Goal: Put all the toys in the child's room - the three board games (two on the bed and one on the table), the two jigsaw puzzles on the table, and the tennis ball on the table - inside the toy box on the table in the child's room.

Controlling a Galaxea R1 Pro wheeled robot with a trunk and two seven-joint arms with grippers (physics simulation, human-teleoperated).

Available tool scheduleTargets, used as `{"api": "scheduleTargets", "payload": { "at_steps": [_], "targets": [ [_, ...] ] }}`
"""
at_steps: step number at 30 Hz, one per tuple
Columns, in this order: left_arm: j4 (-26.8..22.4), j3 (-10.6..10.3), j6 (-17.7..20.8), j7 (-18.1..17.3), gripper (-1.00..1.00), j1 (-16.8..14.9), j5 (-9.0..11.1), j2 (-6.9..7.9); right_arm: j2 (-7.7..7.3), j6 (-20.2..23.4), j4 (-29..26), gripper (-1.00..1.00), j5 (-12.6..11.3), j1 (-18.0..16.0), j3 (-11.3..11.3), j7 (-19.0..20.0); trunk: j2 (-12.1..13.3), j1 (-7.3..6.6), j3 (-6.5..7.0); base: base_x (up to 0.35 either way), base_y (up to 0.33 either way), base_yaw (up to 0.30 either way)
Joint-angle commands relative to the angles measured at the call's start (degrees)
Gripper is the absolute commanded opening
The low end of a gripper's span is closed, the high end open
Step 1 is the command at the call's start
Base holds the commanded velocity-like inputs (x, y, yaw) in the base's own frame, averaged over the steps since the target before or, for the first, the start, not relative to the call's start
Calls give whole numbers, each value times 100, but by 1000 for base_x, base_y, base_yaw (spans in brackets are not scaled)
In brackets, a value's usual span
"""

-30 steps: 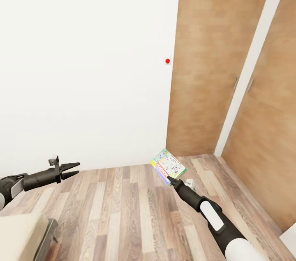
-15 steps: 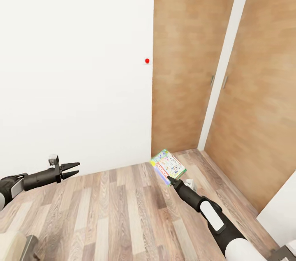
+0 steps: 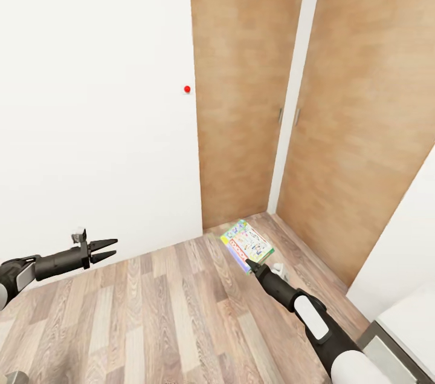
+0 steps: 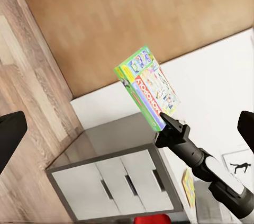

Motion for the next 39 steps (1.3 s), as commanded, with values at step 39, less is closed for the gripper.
{"api": "scheduleTargets", "payload": {
  "at_steps": [39],
  "targets": [
    [0,39,60,-70,100,-3,-36,5,-13,24,-16,-100,-66,-6,17,3,-14,2,-13,-11,4,-251]
  ]
}}
